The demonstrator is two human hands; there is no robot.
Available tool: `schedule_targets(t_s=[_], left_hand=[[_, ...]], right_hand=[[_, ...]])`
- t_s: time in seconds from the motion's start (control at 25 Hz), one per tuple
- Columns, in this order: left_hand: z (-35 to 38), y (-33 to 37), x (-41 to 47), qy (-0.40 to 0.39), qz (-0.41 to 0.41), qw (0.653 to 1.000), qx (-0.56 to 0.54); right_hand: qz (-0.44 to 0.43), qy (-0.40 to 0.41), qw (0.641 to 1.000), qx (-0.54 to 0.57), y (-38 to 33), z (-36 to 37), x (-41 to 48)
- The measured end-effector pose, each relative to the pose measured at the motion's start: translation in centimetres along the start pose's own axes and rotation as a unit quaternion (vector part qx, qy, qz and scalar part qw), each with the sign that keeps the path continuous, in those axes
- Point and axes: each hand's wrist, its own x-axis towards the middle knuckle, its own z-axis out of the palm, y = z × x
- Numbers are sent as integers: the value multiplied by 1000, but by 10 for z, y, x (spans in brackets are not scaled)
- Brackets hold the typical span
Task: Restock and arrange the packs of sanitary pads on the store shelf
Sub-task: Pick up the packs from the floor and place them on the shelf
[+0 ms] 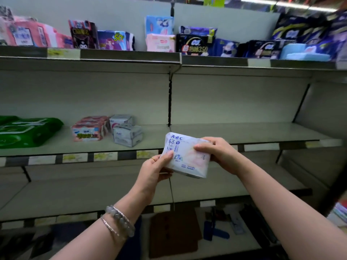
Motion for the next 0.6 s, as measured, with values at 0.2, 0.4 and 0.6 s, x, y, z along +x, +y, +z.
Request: schedule_targets(t_s=[0.2,0.4,0.6], left_hand=[[27,4,-24,35,5,999,-9],[21,-5,-33,61,-5,998,-18],[-18,-26,-36,71,-42,996,-34]], right_hand=[[-9,8,998,57,7,-15,-37],[12,34,993,110,18,-11,-40],[54,57,991,107,38,24,-24]])
